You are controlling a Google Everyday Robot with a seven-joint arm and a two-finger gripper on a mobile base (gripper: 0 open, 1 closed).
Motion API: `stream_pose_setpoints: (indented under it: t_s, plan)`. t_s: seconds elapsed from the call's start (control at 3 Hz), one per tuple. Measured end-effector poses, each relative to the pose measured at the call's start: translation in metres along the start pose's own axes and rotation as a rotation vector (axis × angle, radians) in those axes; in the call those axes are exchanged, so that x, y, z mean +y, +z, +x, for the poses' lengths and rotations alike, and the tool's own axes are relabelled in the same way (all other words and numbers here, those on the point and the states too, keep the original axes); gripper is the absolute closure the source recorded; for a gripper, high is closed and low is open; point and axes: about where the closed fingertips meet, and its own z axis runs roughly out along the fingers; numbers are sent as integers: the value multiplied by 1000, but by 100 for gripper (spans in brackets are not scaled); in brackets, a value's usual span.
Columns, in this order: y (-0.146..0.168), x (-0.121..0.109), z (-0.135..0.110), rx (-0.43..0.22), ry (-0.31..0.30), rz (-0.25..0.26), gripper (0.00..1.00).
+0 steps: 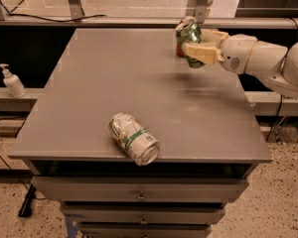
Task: Place green can upright
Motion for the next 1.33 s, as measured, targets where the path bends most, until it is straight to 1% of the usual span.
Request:
stream_pose_setpoints:
  t_s: [0.33,0.67,1.0,1.33]
  plan:
    - [-26,-6,9,-48,64,20,100]
    - [-46,-6,22,-83,134,25,100]
    - [-61,-7,31,-115,179,29,100]
    - [-76,-10,40,-149,212,35,100]
